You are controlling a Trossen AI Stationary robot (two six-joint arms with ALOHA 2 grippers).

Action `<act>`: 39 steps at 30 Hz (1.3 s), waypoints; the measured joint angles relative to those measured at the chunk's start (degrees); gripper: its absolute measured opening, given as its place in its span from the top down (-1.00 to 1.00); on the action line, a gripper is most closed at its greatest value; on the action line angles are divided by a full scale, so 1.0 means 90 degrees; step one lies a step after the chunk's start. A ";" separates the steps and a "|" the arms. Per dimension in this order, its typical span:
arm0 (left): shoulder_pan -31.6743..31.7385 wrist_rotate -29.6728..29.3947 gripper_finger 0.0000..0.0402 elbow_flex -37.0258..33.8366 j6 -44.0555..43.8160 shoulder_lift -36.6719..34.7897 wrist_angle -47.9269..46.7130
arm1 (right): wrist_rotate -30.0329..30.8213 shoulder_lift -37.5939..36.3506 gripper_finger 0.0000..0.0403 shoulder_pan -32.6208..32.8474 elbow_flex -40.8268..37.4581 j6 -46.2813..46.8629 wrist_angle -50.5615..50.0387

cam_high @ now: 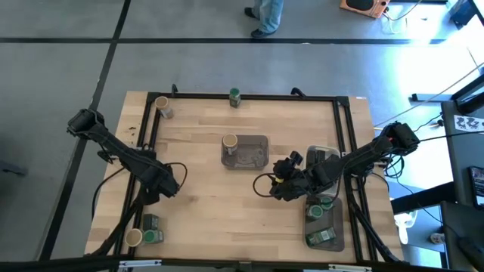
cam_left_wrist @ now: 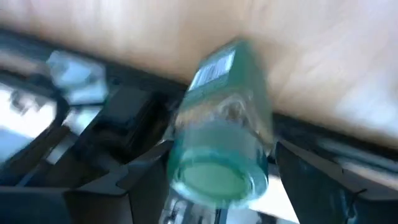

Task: Sort spices by type
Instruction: Put the center green seasoning bottle into the bottom black bin

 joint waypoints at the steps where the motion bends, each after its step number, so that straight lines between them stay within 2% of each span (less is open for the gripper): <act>1: 0.0000 0.0007 -0.35 -0.0001 0.0030 -0.0003 0.0052 | 0.0000 0.0000 -0.20 0.0000 -0.0001 0.0000 -0.0004; 10: 0.0000 0.0199 -0.02 -0.0029 0.0189 -0.0015 0.0012 | 0.0002 0.0000 -0.20 0.0000 0.0000 0.0000 0.0001; 16: 0.0000 0.0134 0.00 0.0001 0.0184 -0.0012 0.0048 | 0.0002 0.0000 -0.20 0.0000 0.0000 0.0000 0.0001; 21: 0.0010 -0.0539 -0.01 0.0365 0.0101 0.0002 0.0302 | 0.0002 0.0000 -0.20 0.0000 0.0000 0.0000 0.0002; 29: 0.0180 -0.1171 0.00 0.1230 0.0305 0.0063 0.1046 | 0.0002 0.0000 -0.20 0.0000 0.0001 0.0000 0.0047; 34: 0.0328 -0.1210 -0.01 0.1682 0.0880 0.0550 0.1449 | 0.0000 0.0005 -0.20 0.0002 0.0001 0.0000 0.0085; 39: 0.0487 -0.1246 -0.01 0.2360 0.1589 0.1518 0.1410 | -0.0233 0.0307 -0.20 0.0002 0.0002 -0.0257 0.0520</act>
